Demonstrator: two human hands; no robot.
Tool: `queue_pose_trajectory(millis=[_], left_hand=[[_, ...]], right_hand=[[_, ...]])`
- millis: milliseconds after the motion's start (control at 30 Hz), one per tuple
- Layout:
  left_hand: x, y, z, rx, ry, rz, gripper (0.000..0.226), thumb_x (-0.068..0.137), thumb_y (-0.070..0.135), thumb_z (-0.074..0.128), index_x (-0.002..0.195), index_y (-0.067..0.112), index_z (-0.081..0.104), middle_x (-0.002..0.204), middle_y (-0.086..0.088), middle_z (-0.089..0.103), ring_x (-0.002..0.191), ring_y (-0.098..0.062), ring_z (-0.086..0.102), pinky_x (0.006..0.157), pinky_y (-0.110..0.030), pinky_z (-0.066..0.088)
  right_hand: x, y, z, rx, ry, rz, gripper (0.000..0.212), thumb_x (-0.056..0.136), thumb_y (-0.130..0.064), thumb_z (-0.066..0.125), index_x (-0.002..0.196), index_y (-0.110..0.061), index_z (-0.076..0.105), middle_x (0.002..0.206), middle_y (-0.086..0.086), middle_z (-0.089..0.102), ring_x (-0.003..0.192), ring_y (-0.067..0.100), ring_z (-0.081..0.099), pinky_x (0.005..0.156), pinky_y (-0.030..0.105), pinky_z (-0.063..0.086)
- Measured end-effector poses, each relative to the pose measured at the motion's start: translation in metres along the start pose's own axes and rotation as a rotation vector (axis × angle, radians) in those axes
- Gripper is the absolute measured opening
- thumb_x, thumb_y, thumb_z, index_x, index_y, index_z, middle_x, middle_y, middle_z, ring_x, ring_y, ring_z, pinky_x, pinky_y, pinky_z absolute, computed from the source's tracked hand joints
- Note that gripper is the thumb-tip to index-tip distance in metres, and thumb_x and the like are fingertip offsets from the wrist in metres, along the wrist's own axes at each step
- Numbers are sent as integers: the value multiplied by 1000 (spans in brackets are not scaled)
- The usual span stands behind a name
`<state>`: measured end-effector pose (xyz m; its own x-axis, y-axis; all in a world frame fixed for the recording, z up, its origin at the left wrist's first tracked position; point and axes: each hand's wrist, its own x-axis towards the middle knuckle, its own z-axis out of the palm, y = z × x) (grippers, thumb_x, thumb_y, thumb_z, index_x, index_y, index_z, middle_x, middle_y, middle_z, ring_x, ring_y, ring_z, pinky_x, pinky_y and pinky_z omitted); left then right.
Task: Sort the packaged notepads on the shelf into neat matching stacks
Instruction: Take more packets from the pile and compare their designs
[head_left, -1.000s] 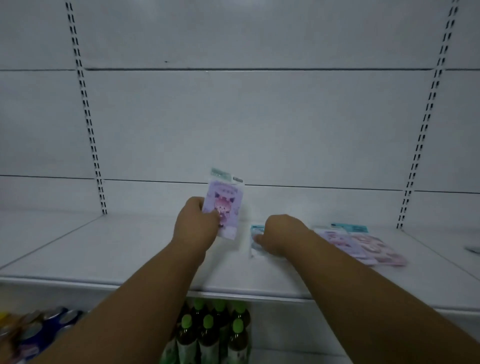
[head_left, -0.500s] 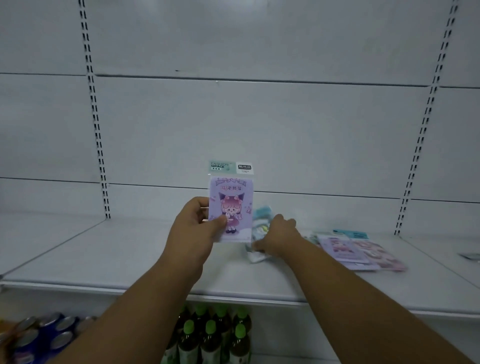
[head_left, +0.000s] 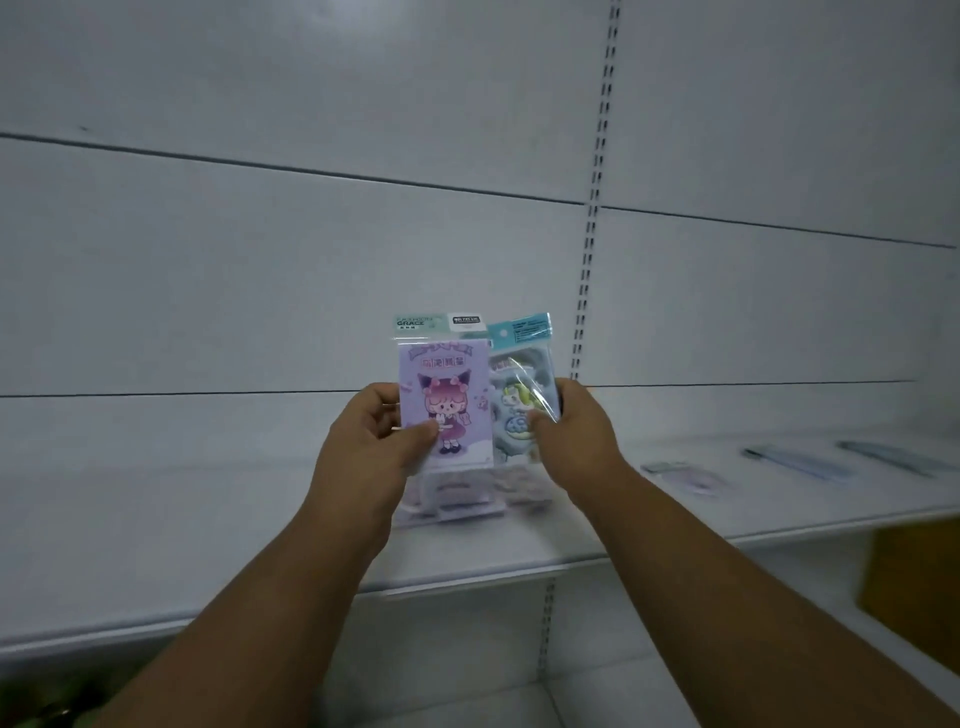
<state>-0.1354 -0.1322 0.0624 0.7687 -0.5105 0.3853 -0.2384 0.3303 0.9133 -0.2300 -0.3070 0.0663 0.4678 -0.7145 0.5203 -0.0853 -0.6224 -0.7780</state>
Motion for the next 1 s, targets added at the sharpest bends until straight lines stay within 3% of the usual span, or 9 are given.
queue_pose_trajectory(millis=[333, 500, 600, 667, 767, 867, 1000], left_hand=[[-45, -20, 252, -146, -177, -42, 23, 87, -2, 66, 96, 19, 63, 99, -4, 76, 90, -21, 74, 78, -36, 58], [-41, -37, 336, -117, -190, -84, 18, 88, 1, 66, 98, 16, 62, 100, -7, 75, 88, -23, 74, 78, -44, 60], [-22, -53, 385, -85, -211, -97, 17, 89, 7, 67, 98, 20, 62, 98, -3, 75, 89, -24, 73, 80, -50, 59], [-6, -67, 415, -46, -218, -93, 16, 89, 12, 69, 98, 23, 62, 95, 1, 74, 88, -21, 72, 80, -46, 59], [21, -85, 459, -7, -240, -108, 15, 88, 12, 69, 97, 22, 61, 94, 0, 72, 87, -20, 71, 81, -39, 58], [43, -101, 498, 24, -248, -153, 17, 86, 9, 70, 95, 20, 61, 96, -5, 72, 87, -23, 71, 83, -44, 58], [61, -129, 540, 169, -221, -197, 17, 84, 14, 72, 99, 16, 64, 97, -3, 71, 87, -21, 68, 84, -45, 59]], right_hand=[[11, 115, -245, -145, 155, 67, 16, 93, -14, 56, 108, -13, 60, 98, 3, 68, 82, 12, 66, 63, 20, 50], [36, 166, -313, -202, 177, 91, 14, 91, -16, 56, 104, -19, 61, 97, 0, 70, 87, 18, 69, 76, 37, 59], [59, 198, -342, -204, 218, 107, 16, 94, -15, 55, 109, -15, 60, 98, 1, 68, 84, 14, 67, 62, 20, 50], [75, 219, -361, -242, 237, 118, 17, 95, -15, 54, 111, -14, 59, 98, 0, 66, 83, 13, 64, 60, 17, 45], [100, 244, -390, -306, 268, 172, 17, 94, -13, 53, 110, -11, 58, 97, 1, 62, 87, 18, 61, 70, 27, 47], [126, 267, -419, -302, 300, 208, 18, 92, -11, 54, 109, -11, 60, 101, 5, 67, 92, 24, 66, 84, 39, 55], [157, 301, -443, -259, 294, 191, 17, 89, -16, 56, 104, -16, 63, 100, 6, 71, 91, 25, 69, 86, 48, 57]])
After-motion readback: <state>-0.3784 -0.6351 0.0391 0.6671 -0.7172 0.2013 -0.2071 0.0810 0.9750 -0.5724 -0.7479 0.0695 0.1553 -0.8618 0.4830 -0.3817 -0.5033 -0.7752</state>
